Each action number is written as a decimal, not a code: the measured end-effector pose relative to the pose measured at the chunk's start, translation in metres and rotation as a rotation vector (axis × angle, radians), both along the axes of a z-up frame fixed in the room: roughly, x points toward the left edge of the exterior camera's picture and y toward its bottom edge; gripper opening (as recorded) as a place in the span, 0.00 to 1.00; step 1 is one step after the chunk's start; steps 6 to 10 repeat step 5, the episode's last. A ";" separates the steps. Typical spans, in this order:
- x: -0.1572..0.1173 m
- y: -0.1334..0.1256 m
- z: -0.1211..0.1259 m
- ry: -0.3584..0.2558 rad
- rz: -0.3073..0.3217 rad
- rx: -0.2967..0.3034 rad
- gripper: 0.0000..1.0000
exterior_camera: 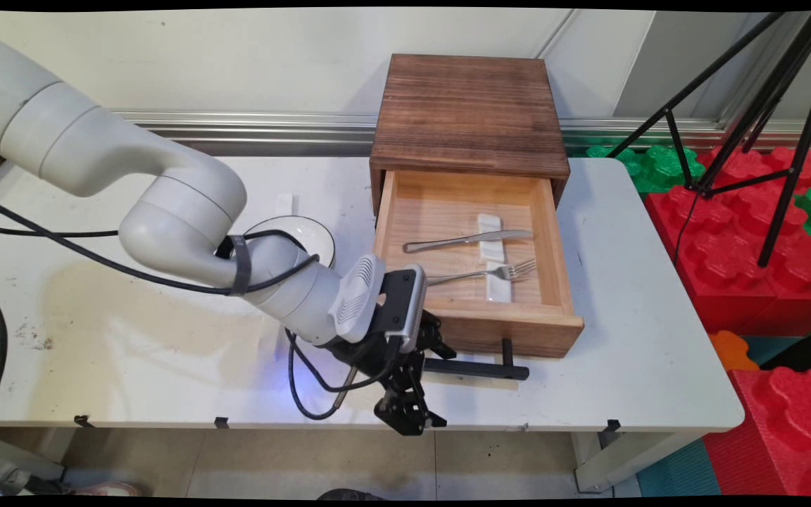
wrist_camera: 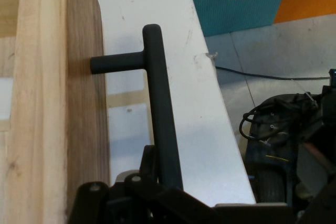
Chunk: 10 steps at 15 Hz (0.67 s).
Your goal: Open the drawer
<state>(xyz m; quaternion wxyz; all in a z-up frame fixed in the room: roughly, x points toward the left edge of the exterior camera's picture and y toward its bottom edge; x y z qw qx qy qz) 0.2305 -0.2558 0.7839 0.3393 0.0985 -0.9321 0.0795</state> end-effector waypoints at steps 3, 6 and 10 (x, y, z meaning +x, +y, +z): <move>-0.001 0.003 0.001 0.003 -0.003 0.003 1.00; -0.001 0.005 0.001 0.005 -0.004 0.002 1.00; -0.001 0.005 0.001 0.005 -0.004 0.002 1.00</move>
